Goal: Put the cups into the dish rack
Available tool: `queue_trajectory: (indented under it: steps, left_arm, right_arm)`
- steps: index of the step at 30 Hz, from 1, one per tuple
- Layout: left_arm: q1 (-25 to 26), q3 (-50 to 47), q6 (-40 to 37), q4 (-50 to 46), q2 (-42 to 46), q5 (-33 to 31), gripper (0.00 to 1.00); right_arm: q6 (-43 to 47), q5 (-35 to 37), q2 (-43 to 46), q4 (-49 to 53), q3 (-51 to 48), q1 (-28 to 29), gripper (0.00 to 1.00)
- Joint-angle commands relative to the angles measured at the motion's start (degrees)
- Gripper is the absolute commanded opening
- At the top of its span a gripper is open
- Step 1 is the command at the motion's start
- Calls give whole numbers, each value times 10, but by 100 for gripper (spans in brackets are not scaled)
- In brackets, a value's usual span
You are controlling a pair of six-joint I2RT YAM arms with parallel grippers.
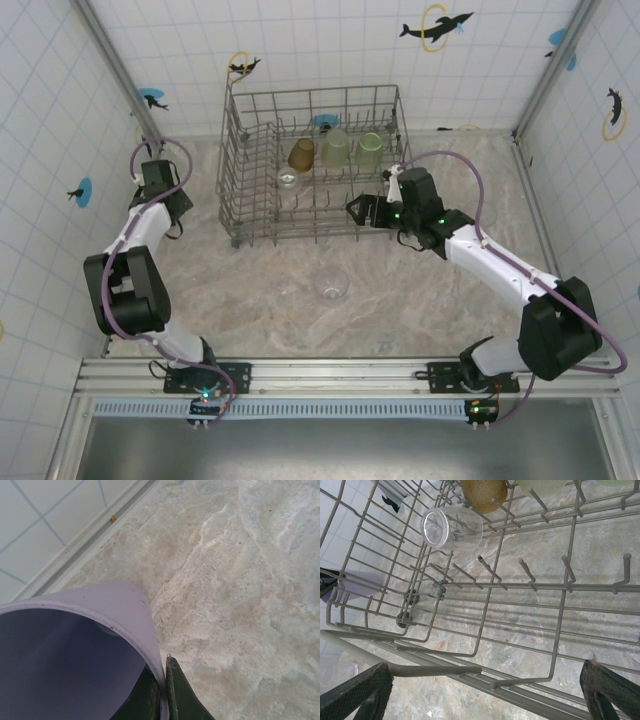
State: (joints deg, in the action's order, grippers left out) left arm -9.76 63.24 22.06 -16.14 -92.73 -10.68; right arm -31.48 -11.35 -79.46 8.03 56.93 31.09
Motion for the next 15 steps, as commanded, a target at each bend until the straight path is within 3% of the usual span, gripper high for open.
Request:
queue_trajectory:
  steps: [1, 15]
  left_arm:
    - [-2, -18, 26, 24, 24, 38, 0]
    - [-2, -40, 50, 56, 75, 67, 0]
  right_arm:
    - [-11, 20, 11, 25, -10, 5, 99]
    - [-15, 38, 2, 46, 19, 37, 99]
